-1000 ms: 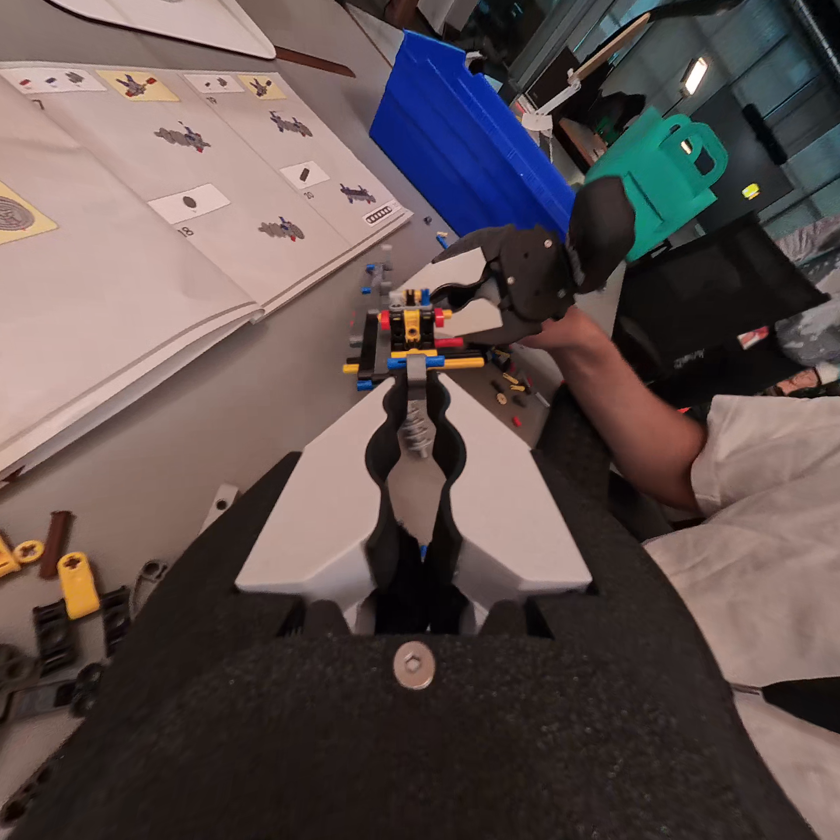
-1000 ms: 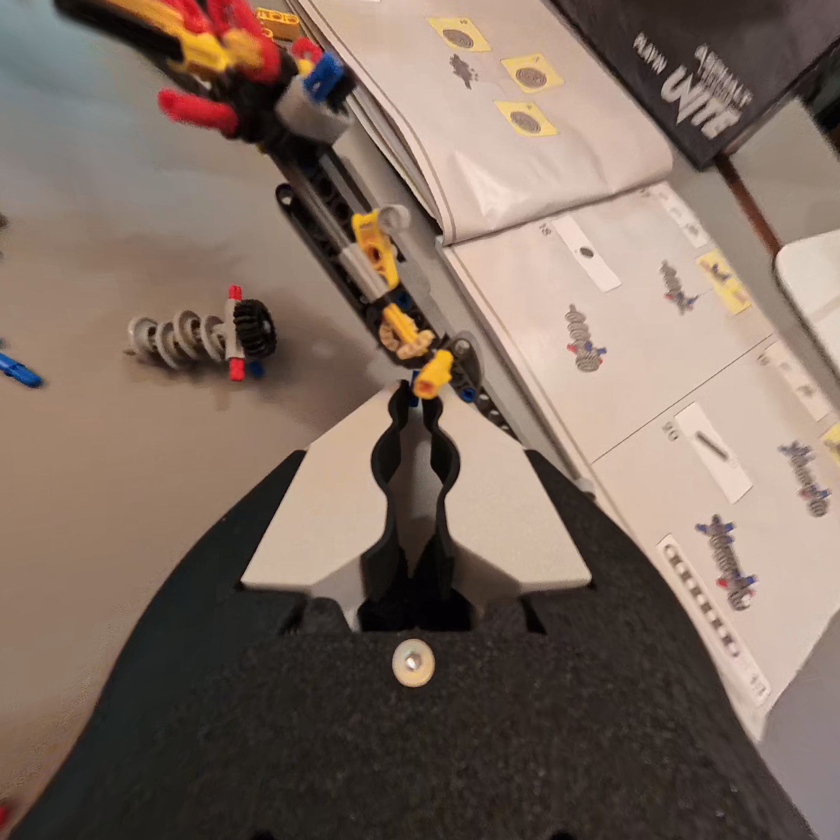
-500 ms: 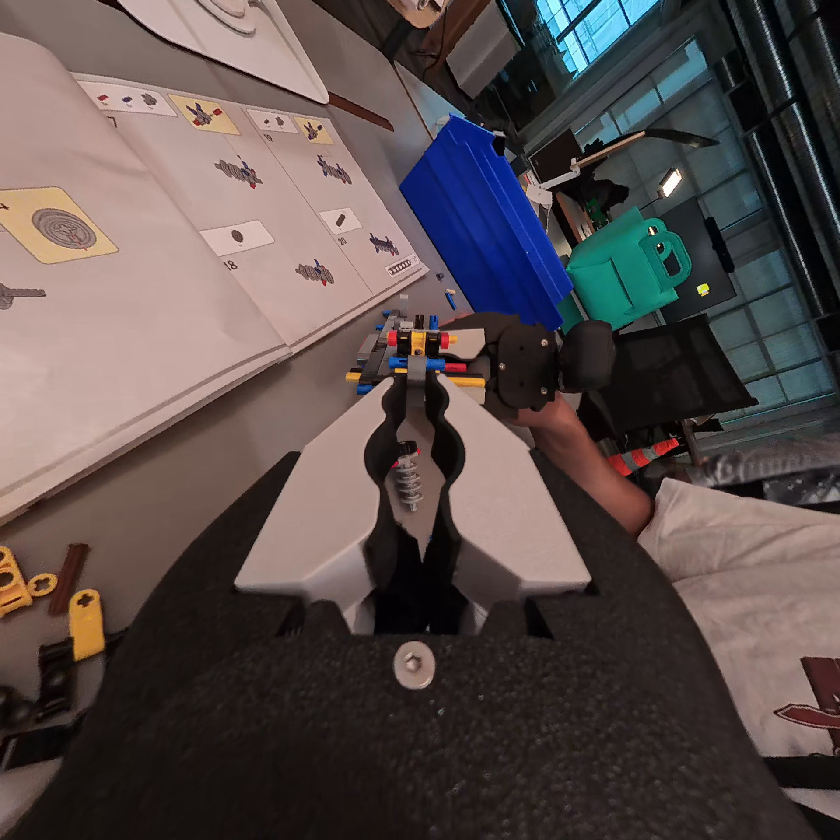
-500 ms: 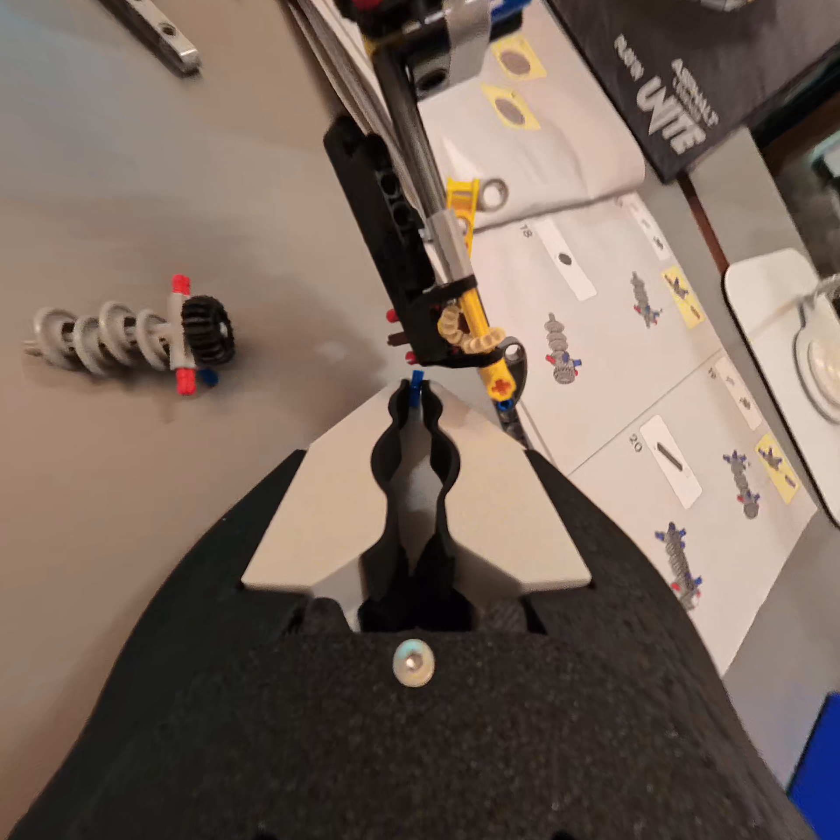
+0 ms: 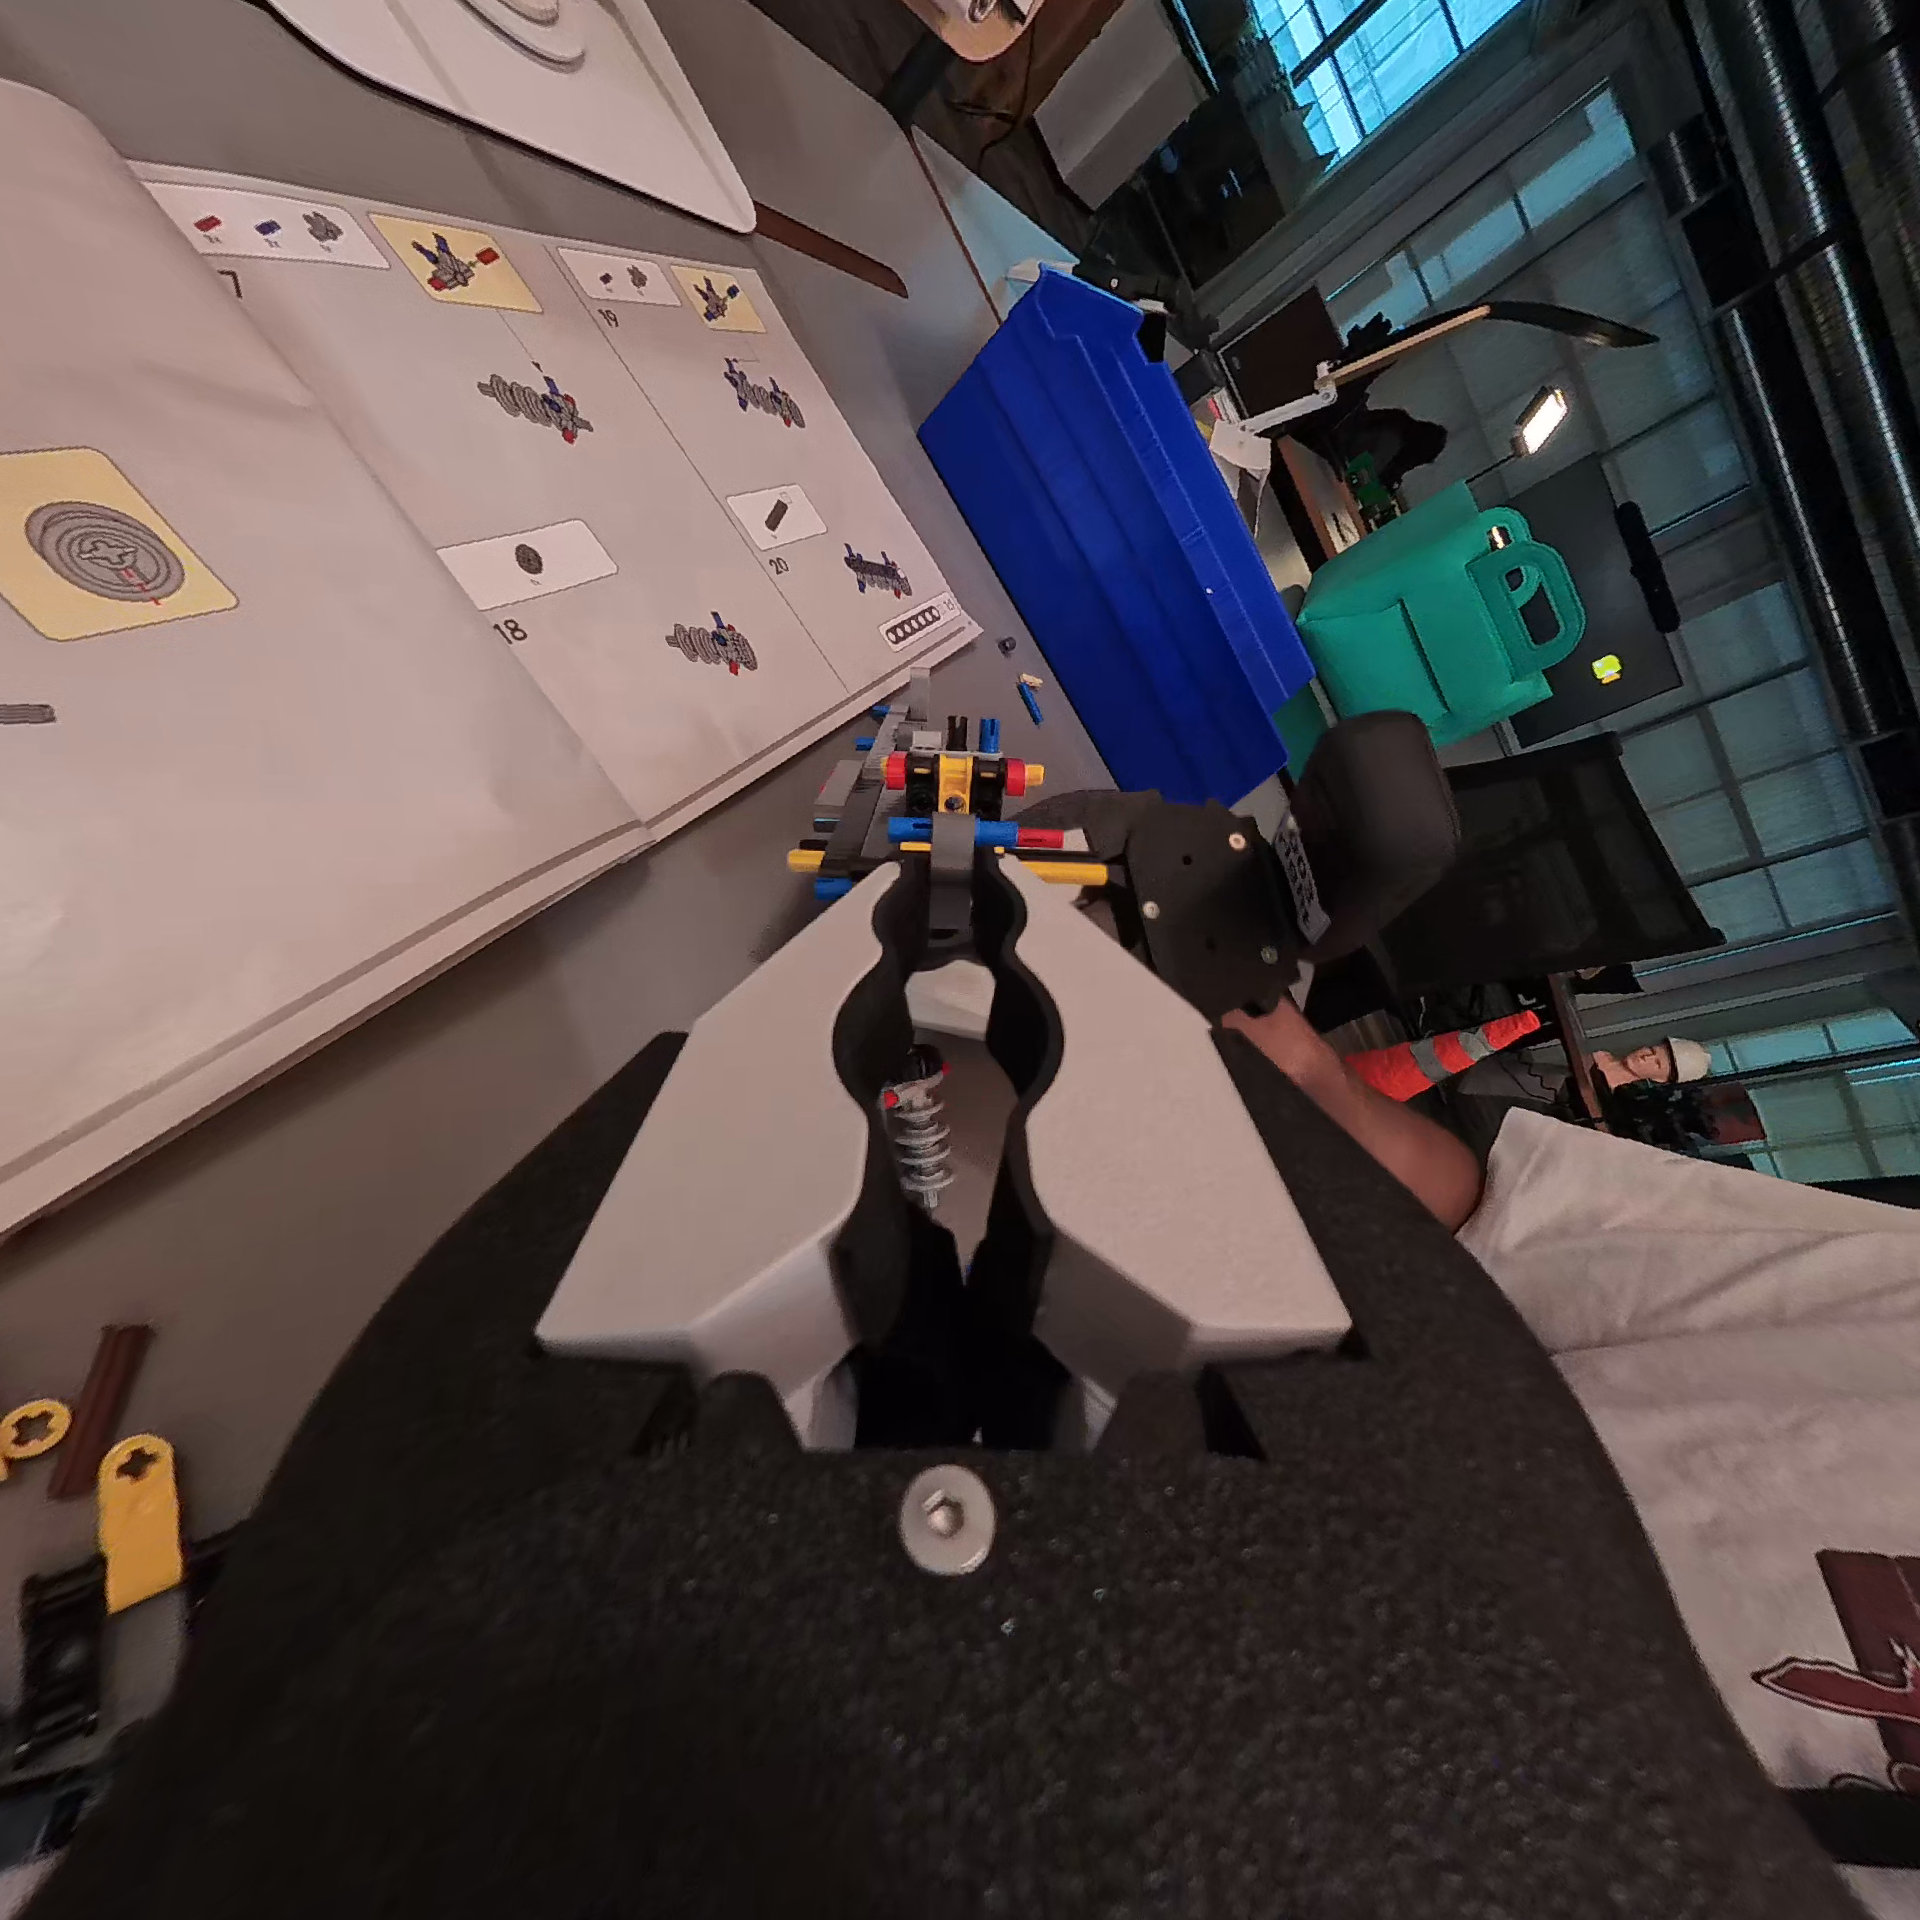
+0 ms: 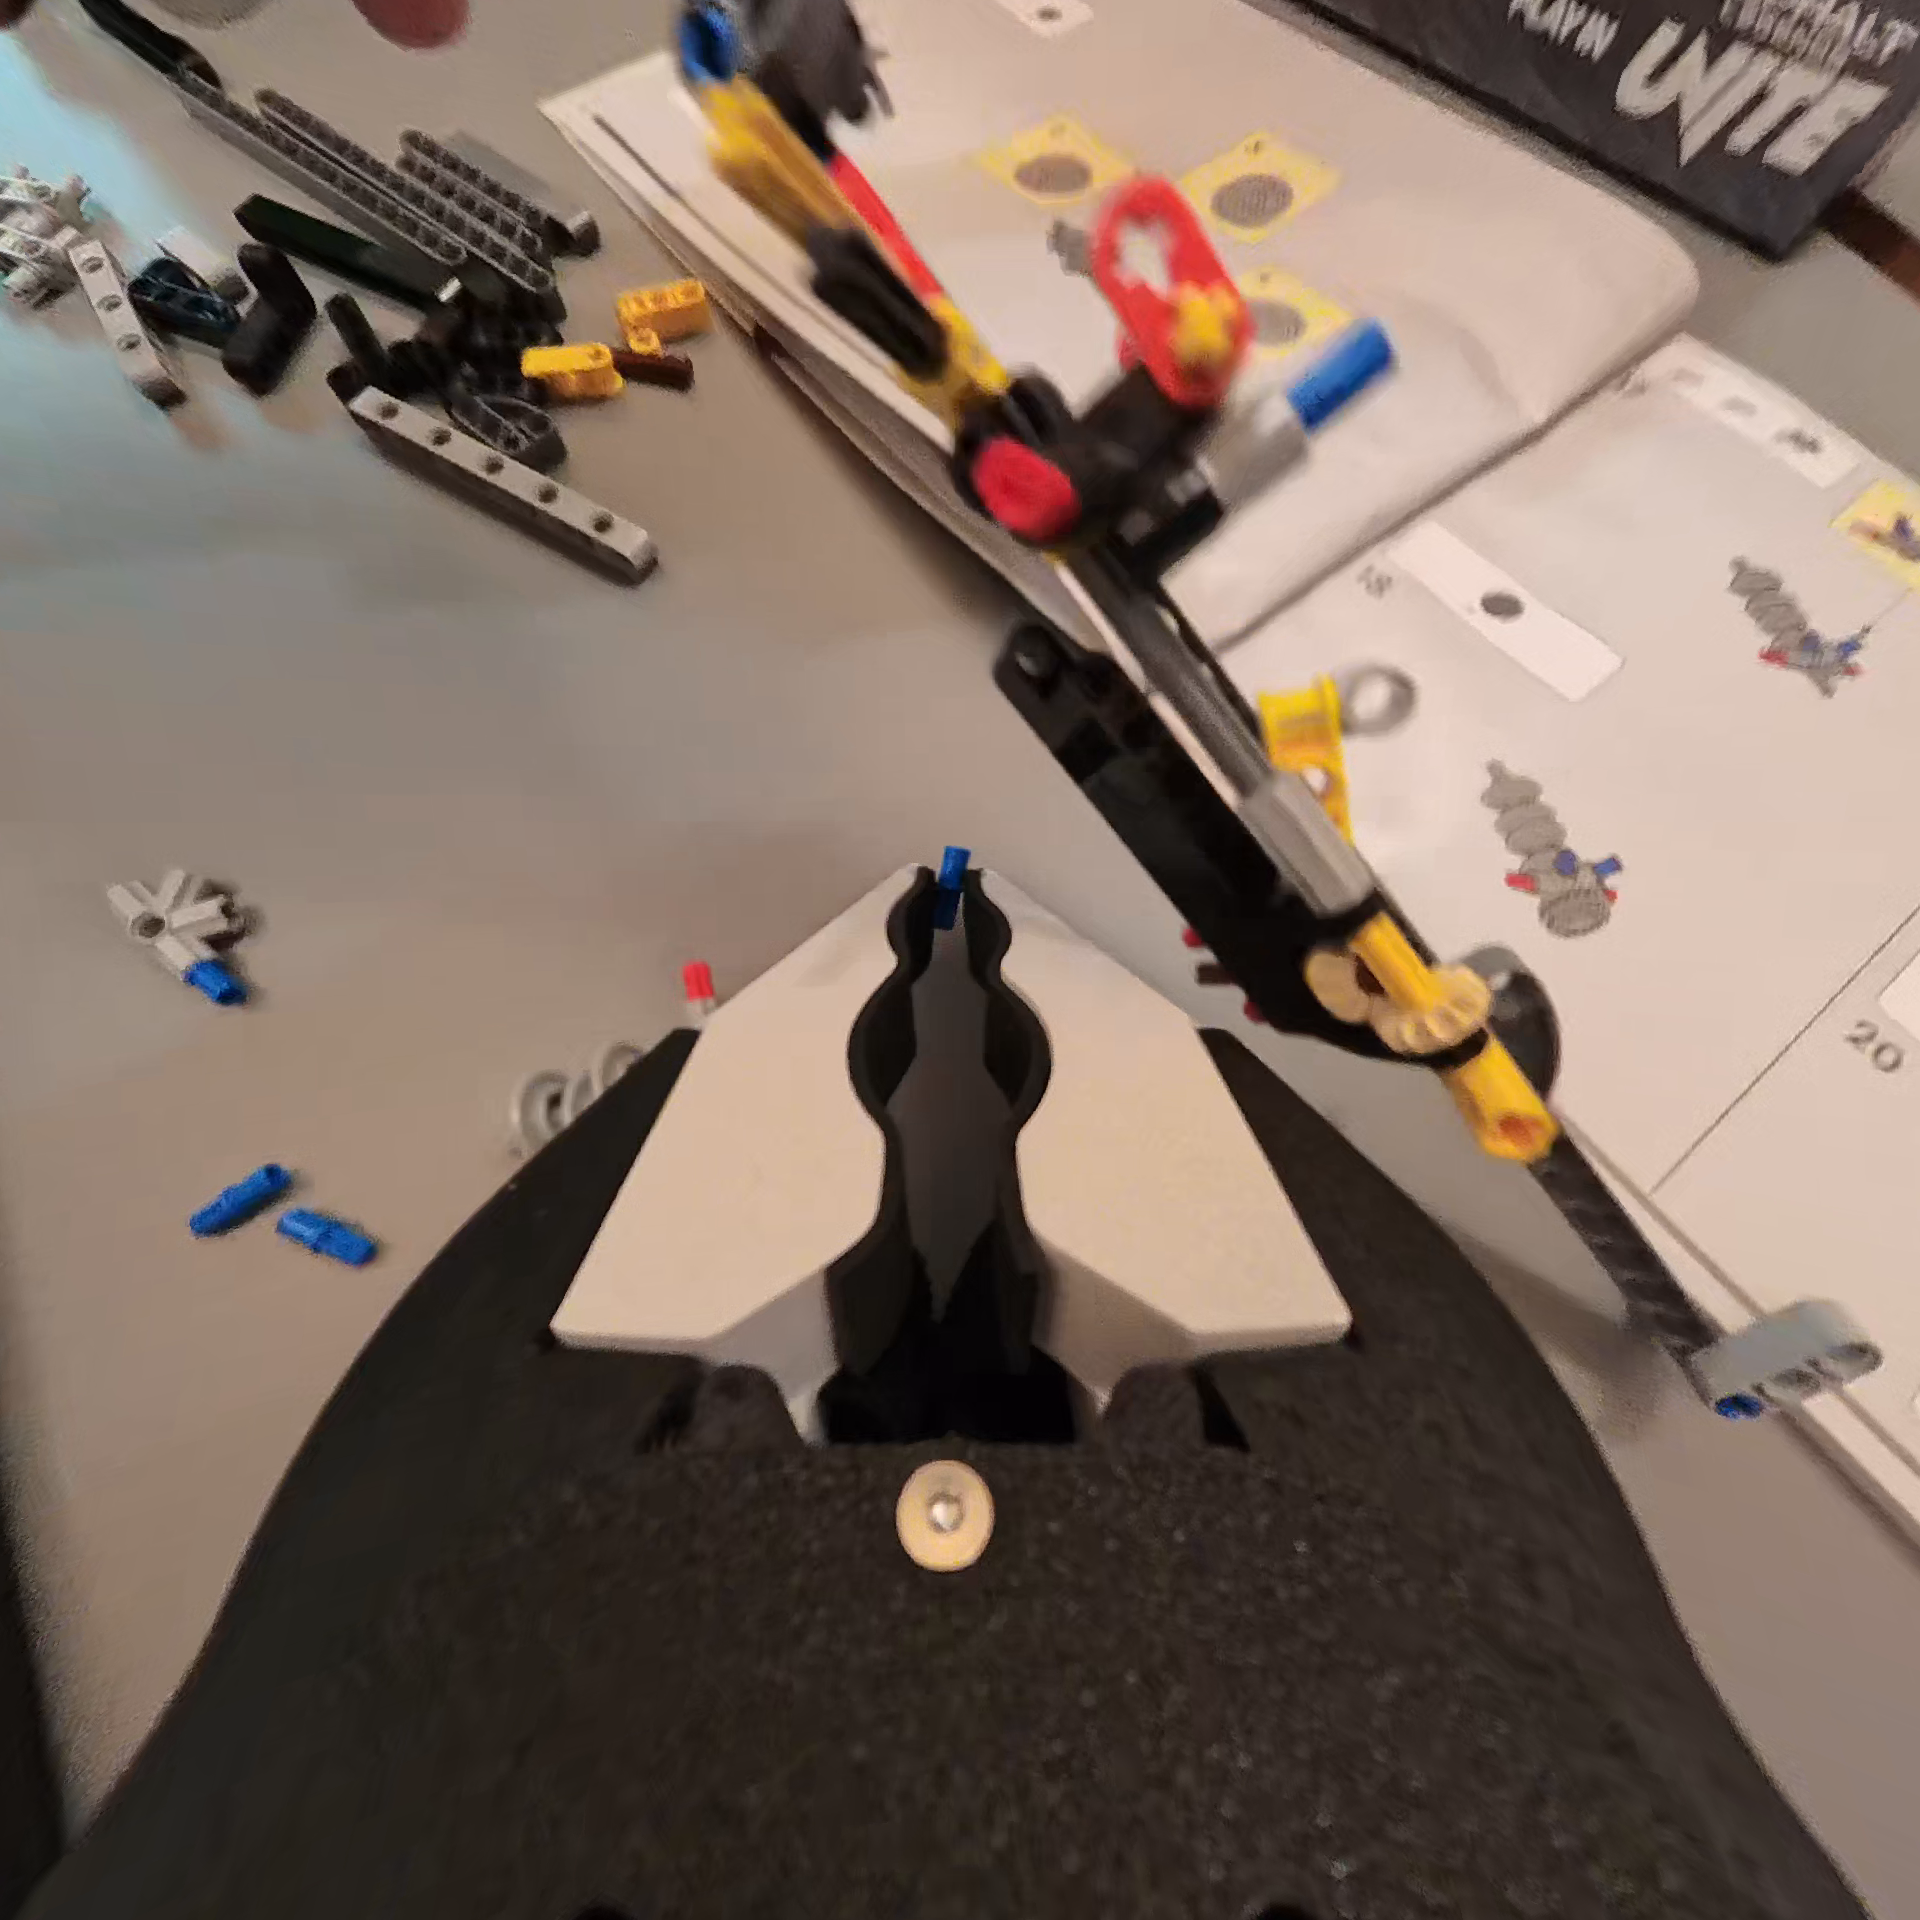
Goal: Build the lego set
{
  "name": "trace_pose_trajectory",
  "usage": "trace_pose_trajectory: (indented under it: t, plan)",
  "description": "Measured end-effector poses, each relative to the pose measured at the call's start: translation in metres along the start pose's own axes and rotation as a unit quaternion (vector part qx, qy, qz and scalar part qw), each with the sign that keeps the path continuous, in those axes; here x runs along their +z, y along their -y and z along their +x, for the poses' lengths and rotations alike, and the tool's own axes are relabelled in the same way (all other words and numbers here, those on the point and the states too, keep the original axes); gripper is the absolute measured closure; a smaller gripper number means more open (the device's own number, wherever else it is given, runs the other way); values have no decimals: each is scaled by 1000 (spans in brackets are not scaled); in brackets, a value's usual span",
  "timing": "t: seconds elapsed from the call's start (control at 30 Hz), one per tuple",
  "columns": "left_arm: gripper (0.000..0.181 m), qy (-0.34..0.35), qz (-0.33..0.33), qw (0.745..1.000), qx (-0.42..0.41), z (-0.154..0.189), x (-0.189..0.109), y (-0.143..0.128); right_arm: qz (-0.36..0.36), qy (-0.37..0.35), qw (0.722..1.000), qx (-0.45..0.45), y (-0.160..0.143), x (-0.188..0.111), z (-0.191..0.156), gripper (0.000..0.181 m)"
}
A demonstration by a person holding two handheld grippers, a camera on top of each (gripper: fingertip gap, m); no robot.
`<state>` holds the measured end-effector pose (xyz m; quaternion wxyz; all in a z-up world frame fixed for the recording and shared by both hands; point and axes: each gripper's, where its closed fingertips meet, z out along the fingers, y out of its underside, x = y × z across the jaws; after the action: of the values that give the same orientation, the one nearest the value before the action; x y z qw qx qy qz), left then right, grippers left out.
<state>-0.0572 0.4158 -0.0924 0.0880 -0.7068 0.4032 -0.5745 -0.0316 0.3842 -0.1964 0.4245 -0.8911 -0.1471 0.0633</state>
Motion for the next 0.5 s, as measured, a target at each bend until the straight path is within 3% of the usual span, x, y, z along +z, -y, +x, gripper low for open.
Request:
trace_pose_trajectory:
  t: [0.1,0.3,0.5]
  plan:
    - [175,1,0,1000,1,1,1,0,27,-44,998,-22,16,0,5,177]
    - [175,7,-1,1000,6,0,3,-2,63,-43,992,96,29,-5,7,178]
    - [175,22,4,999,27,-8,2,-1,81,-64,987,123,24,-21,15,177]
